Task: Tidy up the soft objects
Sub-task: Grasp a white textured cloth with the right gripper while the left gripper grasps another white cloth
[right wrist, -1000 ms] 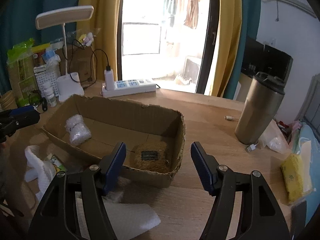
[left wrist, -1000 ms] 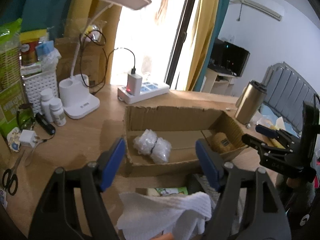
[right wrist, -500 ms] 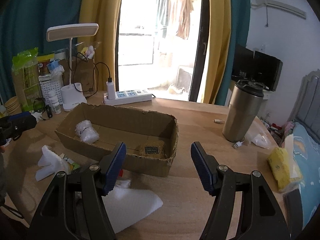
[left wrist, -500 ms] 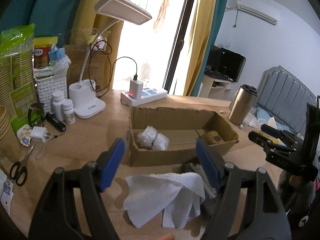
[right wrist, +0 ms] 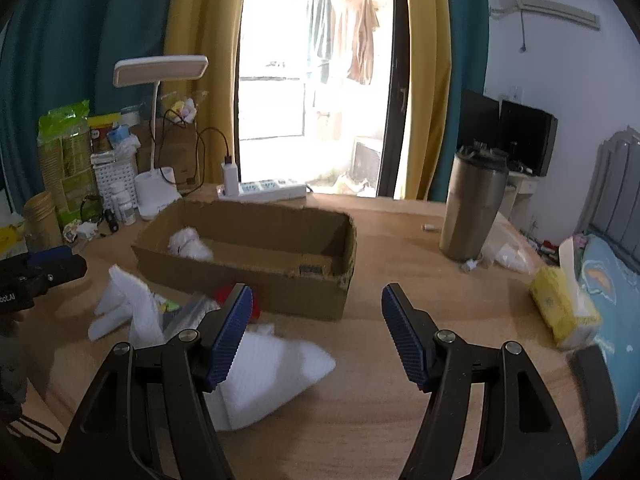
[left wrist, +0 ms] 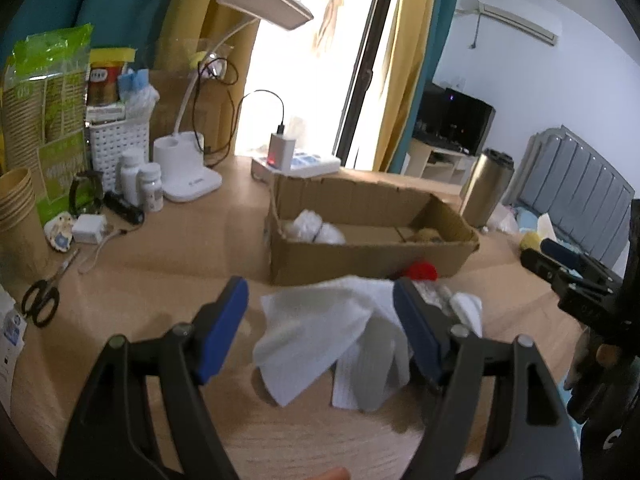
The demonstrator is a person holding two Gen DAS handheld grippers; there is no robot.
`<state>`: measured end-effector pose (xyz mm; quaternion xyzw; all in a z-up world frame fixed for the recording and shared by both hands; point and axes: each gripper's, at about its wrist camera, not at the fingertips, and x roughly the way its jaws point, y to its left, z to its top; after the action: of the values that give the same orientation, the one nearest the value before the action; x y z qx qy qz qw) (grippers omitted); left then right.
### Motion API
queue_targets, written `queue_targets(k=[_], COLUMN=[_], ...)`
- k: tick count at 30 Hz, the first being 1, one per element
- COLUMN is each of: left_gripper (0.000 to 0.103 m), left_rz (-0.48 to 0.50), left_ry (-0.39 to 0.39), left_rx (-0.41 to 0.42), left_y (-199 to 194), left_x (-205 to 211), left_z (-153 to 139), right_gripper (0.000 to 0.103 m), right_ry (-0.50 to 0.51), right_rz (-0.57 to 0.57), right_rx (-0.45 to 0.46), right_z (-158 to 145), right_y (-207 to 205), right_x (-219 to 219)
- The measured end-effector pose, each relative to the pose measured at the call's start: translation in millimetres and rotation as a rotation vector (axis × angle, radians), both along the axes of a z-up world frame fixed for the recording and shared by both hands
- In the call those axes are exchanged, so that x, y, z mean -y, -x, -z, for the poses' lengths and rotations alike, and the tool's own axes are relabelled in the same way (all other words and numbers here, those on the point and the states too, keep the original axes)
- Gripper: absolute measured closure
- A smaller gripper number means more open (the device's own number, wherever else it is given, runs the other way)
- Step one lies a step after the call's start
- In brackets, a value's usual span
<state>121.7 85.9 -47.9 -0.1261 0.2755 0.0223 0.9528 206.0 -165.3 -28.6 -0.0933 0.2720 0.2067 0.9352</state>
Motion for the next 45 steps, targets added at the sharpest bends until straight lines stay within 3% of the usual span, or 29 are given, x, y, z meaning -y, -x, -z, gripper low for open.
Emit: queue_targets(k=[11, 20, 30, 40, 45], left_gripper=[0.019, 0.017, 0.017, 0.018, 0.046], left_rz=[0.024, 0.031, 0.030, 0.063, 0.085], left_ry=[-0.015, -0.019, -0.035, -0.030, -0.024], left_rx=[-0.025, -0.044, -0.153, -0.205, -0.224], left_y=[5, -15, -46, -51, -52], left_x=[18, 29, 33, 40, 43], left_z=[22, 28, 47, 55, 58], right_gripper=[0.030, 0.028, 0.027, 0.027, 0.027], right_ry=[-0.025, -0.046, -0.069, -0.052, -0.056], right_rz=[-0.025, -0.074, -0.124, -0.198, -0.219], right_rx=[-0.055, -0.104, -0.193, -0.292, -0.337], right_z=[27, 39, 55, 68, 72], right_y=[6, -5, -23, -31, -35], right_x=[8, 7, 3, -8, -9])
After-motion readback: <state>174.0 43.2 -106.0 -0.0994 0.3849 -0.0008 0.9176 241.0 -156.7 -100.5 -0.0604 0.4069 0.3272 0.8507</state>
